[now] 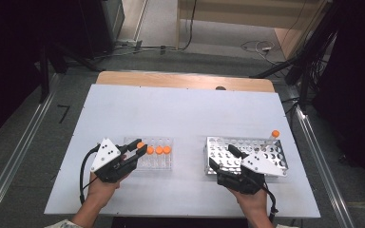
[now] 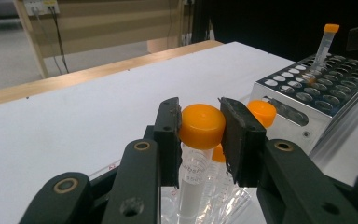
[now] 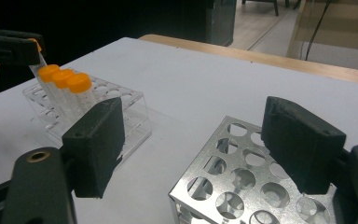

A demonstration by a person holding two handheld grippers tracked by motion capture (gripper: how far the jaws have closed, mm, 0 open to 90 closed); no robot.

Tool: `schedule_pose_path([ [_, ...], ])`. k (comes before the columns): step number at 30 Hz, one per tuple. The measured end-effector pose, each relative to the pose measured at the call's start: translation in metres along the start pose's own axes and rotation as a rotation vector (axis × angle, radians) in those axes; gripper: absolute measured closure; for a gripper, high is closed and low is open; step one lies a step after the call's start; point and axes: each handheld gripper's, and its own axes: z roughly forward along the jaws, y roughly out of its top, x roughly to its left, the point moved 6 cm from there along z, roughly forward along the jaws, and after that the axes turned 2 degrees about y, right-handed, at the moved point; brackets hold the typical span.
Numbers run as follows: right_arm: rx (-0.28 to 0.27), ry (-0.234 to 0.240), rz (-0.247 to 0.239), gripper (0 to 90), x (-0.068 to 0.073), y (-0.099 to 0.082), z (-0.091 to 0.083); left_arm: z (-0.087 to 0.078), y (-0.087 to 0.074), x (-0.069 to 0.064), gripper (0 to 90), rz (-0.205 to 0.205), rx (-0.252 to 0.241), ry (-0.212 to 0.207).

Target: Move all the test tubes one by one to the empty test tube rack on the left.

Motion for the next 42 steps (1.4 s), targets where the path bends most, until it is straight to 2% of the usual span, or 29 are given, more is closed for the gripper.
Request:
schedule_pose_path([
  [11, 0.004, 0.0, 0.0, 20.2, 0.0, -0.001, 0.0, 0.0, 0.0, 0.001, 66.7, -0.012, 0.007, -0.01],
  [19, 0.0, -0.003, 0.002, 20.1, -0.001, 0.0, -0.001, -0.003, 0.003, 0.001, 60.2, -0.039, -0.011, -0.034],
  [25, -0.006, -0.018, 0.004, 20.2, -0.006, 0.0, -0.003, -0.003, 0.004, 0.001, 48.0, -0.058, -0.004, -0.03],
  [29, -0.012, -0.034, 0.011, 20.2, -0.012, 0.001, -0.006, -0.001, 0.004, 0.002, 34.1, -0.071, 0.001, -0.013],
  [34, -0.019, -0.077, 0.017, 20.2, -0.025, 0.001, -0.012, -0.001, 0.004, 0.003, 27.9, -0.083, -0.005, -0.005],
  [42, -0.046, -0.223, 0.0, 20.3, -0.06, -0.003, -0.027, 0.0, 0.004, 0.001, 26.9, -0.082, -0.004, -0.008],
])
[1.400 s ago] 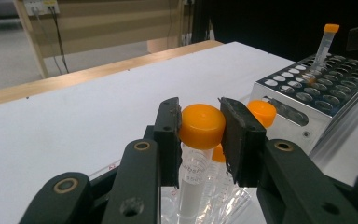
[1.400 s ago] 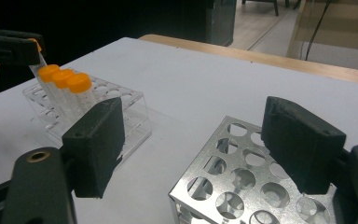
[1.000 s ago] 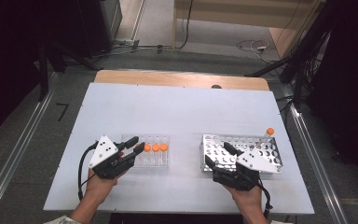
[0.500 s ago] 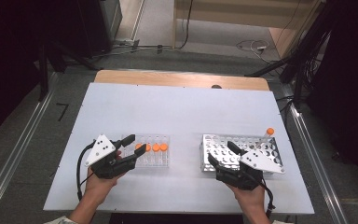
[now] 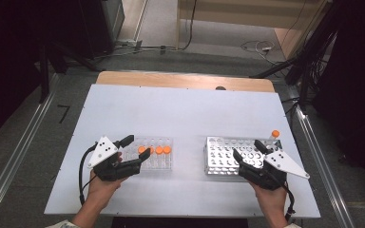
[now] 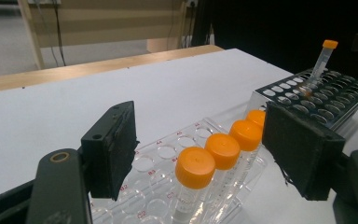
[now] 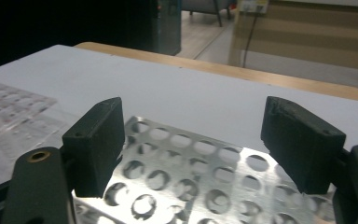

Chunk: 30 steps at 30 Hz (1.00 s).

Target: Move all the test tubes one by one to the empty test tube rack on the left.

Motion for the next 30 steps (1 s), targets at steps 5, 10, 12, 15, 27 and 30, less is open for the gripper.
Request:
schedule_pose_path([
  [5, -0.004, -0.094, 0.023, 20.3, -0.026, -0.006, -0.002, 0.0, 0.0, -0.001, 26.9, 0.001, 0.001, -0.001],
  [10, -0.011, -0.157, 0.037, 20.4, -0.042, -0.009, -0.006, 0.0, 0.0, 0.0, 26.9, 0.004, -0.002, 0.002],
  [12, -0.011, -0.18, 0.042, 20.5, -0.048, -0.011, -0.006, 0.0, 0.0, 0.0, 26.7, 0.005, -0.005, 0.009],
  [15, -0.003, -0.206, 0.046, 21.0, -0.055, -0.015, -0.004, 0.0, 0.001, 0.0, 25.2, 0.008, -0.003, 0.015],
  [27, 0.043, -0.267, 0.121, 22.4, -0.084, -0.032, 0.013, 0.001, 0.0, 0.001, 21.3, 0.009, 0.002, 0.039],
  [30, 0.055, -0.274, 0.126, 24.7, -0.086, -0.034, 0.017, 0.001, 0.0, 0.001, 21.4, 0.011, 0.0, 0.044],
])
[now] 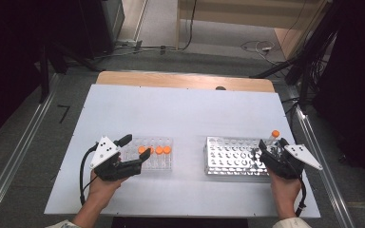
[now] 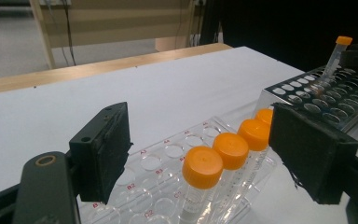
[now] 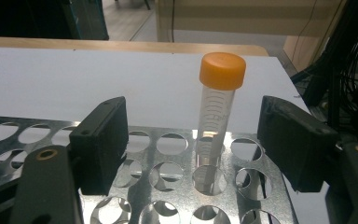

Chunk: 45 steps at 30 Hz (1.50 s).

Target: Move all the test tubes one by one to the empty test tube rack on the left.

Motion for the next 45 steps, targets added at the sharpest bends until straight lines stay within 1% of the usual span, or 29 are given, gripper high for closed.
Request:
schedule_pose_path([
  [3, 0.006, -0.007, 0.011, 27.3, -0.001, -0.002, 0.005, 0.0, 0.0, 0.0, 21.4, 0.001, -0.001, 0.001],
  [8, 0.007, -0.012, 0.025, 32.8, -0.004, -0.005, 0.008, 0.0, 0.0, 0.0, 21.6, 0.003, 0.0, 0.001],
  [15, 0.012, -0.016, 0.029, 39.7, -0.009, -0.008, 0.013, 0.0, 0.0, -0.001, 21.6, 0.002, 0.0, 0.001],
  [18, 0.013, -0.005, 0.041, 43.7, -0.009, -0.008, 0.012, 0.0, 0.0, -0.001, 21.7, 0.0, 0.001, 0.0],
  [22, 0.018, 0.0, 0.026, 50.2, -0.007, -0.009, 0.013, 0.0, 0.0, -0.001, 21.8, 0.002, 0.001, 0.0],
  [25, 0.025, -0.008, 0.01, 54.1, -0.006, -0.01, 0.014, -0.001, 0.0, -0.001, 22.2, 0.002, 0.0, 0.0],
  [27, 0.024, -0.01, 0.009, 57.3, -0.006, -0.01, 0.015, -0.001, 0.0, -0.001, 22.4, 0.002, 0.001, 0.001],
  [32, 0.025, -0.015, 0.015, 62.2, -0.006, -0.01, 0.015, 0.0, 0.0, -0.002, 22.7, 0.001, 0.001, 0.0],
  [37, 0.024, -0.025, 0.034, 68.1, -0.007, -0.01, 0.015, 0.0, 0.0, -0.003, 23.0, 0.001, 0.002, -0.001],
  [39, 0.023, -0.025, 0.044, 69.0, -0.007, -0.01, 0.014, 0.0, 0.0, -0.003, 23.0, 0.001, 0.002, -0.001],
  [45, 0.02, -0.031, 0.042, 70.9, -0.008, -0.009, 0.014, 0.0, 0.0, -0.002, 23.1, 0.0, 0.0, -0.001],
])
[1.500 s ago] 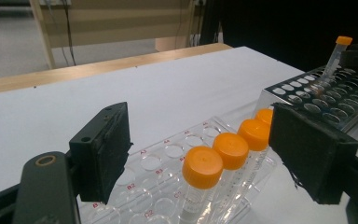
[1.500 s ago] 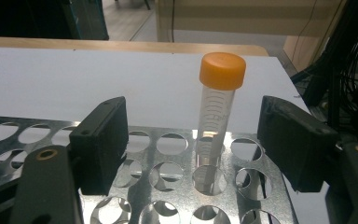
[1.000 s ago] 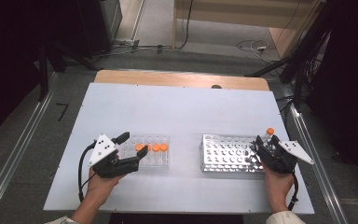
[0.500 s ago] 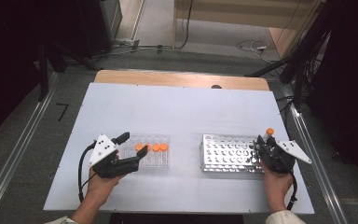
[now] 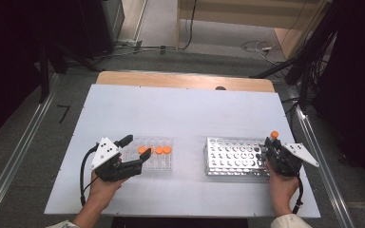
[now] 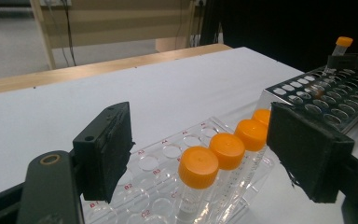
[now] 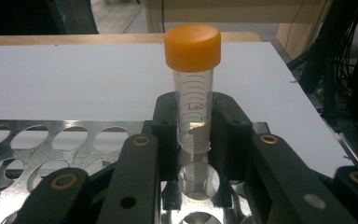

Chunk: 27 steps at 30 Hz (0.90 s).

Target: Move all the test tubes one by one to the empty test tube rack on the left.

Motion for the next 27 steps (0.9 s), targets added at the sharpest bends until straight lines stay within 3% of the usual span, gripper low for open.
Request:
schedule_pose_path([
  [7, -0.024, -0.001, 0.014, 72.0, -0.003, 0.005, -0.004, 0.0, 0.0, 0.0, 23.3, 0.002, 0.0, 0.001],
  [17, -0.073, -0.024, -0.04, 72.0, 0.001, 0.016, -0.014, 0.0, 0.0, 0.0, 23.4, 0.001, 0.0, 0.0],
  [27, -0.134, -0.036, -0.057, 72.0, 0.003, 0.029, -0.027, 0.0, 0.0, 0.0, 23.2, 0.0, -0.002, 0.001],
])
